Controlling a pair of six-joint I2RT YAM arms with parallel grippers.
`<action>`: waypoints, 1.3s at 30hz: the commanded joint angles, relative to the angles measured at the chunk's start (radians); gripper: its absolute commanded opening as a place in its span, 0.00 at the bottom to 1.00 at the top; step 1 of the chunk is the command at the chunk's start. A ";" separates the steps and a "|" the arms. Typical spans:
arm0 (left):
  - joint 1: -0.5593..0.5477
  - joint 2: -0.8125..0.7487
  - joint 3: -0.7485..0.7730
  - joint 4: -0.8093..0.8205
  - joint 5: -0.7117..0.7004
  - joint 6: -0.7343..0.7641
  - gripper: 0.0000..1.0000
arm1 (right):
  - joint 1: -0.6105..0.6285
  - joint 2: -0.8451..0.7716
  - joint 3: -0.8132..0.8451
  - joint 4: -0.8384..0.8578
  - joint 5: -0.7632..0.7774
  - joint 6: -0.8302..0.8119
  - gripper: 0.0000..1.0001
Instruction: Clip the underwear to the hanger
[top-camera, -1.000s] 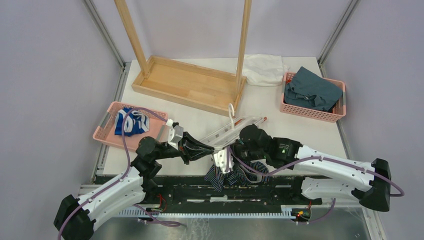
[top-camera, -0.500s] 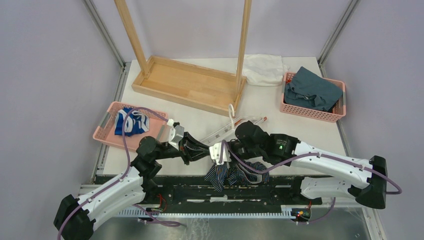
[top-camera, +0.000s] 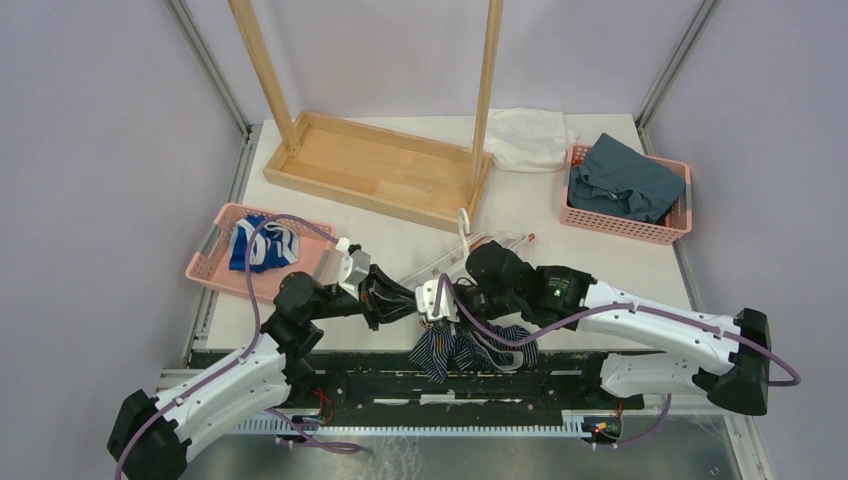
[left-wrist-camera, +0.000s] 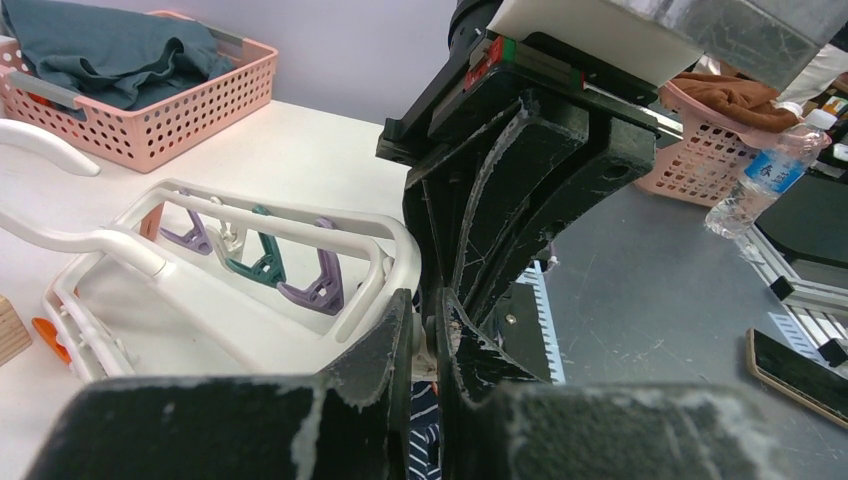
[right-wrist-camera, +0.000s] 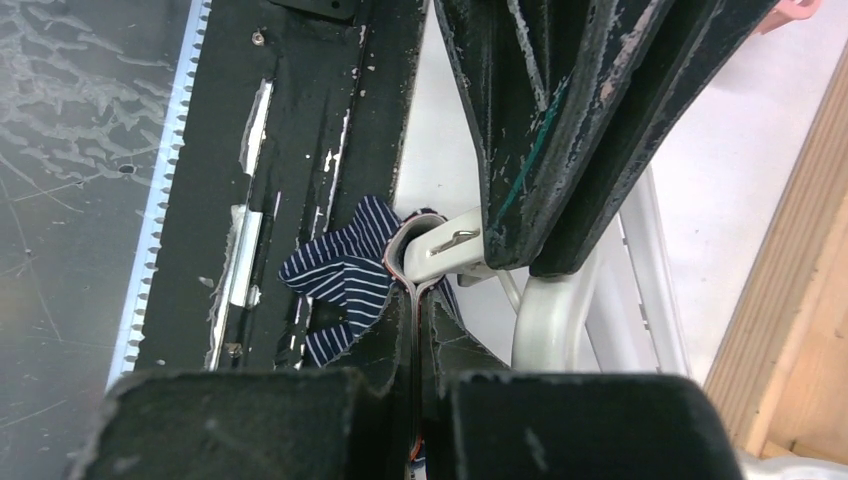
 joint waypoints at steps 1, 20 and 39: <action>-0.002 -0.013 0.050 0.043 -0.018 0.021 0.03 | 0.008 0.008 0.043 0.025 -0.042 0.031 0.00; -0.002 -0.015 0.052 0.041 -0.018 0.019 0.03 | 0.011 0.004 -0.032 0.111 0.048 0.048 0.00; -0.002 -0.009 0.051 0.040 -0.015 0.021 0.03 | 0.011 -0.008 -0.027 0.113 0.107 0.053 0.00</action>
